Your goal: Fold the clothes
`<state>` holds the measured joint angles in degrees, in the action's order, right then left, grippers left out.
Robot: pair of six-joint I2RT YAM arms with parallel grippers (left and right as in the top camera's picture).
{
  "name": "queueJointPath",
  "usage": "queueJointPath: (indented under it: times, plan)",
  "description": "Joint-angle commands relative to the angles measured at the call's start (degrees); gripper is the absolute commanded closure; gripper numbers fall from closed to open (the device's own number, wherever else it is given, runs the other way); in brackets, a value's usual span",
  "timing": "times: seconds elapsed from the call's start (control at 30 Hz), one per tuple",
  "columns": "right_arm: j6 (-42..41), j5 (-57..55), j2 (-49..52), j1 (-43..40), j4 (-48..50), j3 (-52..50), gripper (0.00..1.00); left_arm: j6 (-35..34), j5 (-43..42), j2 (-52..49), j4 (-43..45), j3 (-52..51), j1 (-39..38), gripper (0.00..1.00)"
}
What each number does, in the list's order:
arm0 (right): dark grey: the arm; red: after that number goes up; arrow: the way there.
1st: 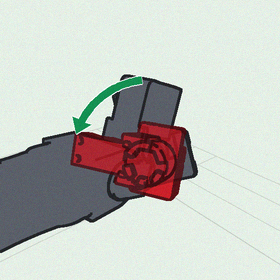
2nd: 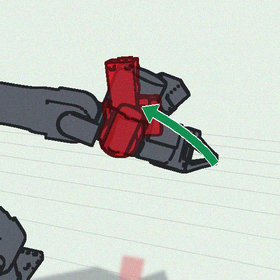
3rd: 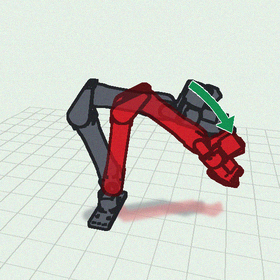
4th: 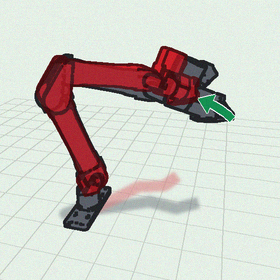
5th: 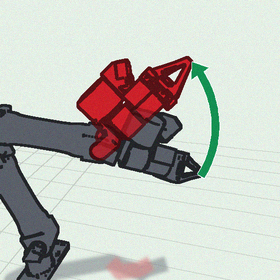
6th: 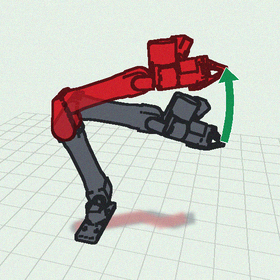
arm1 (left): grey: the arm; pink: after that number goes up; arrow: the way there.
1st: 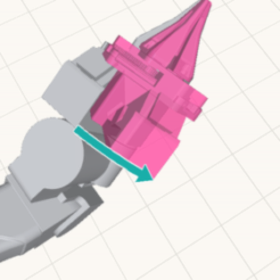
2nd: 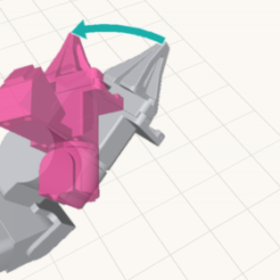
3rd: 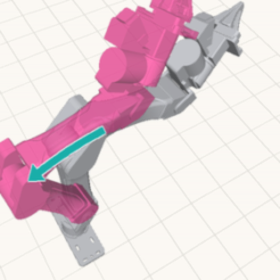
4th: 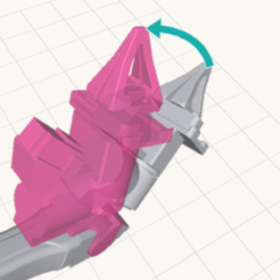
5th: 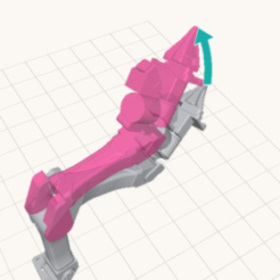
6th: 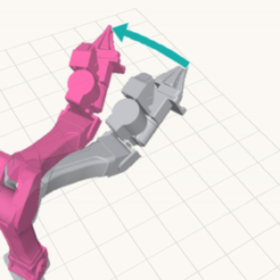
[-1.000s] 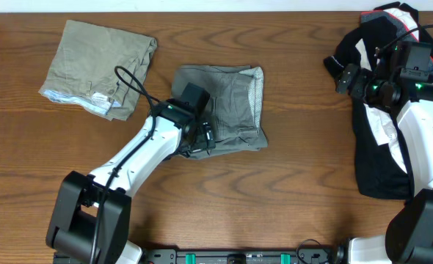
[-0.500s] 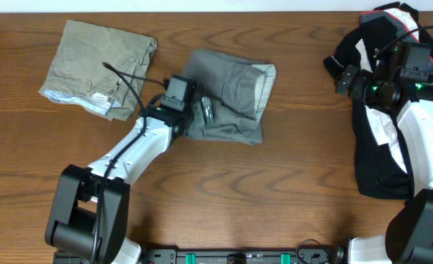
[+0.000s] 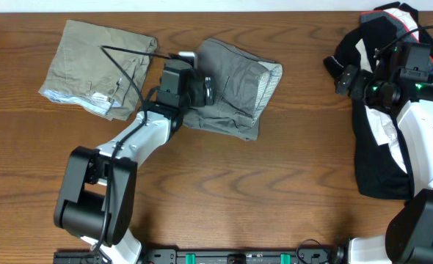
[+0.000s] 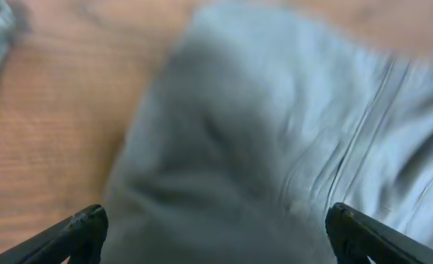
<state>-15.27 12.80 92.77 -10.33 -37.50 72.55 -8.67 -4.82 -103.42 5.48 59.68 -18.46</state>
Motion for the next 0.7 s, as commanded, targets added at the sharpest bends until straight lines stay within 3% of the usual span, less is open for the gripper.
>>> queueJointPath:
  times: [0.0, 0.3, 0.67]
  plan:
    - [0.74, -0.35, 0.24, -0.11, 0.17, -0.35, 0.01, 8.24, -2.03, 0.02, -4.98, 6.21, -2.60, 0.05]
    - [0.76, -0.35, 0.26, -0.11, -1.31, -0.37, 0.01, 10.82, 2.75, -3.17, -20.96, 20.83, -10.03, 0.05]
    - [1.66, -0.39, 0.26, -0.11, -2.25, -0.37, 0.01, 10.14, 6.71, -18.10, -25.64, 31.76, -17.55, 0.05]
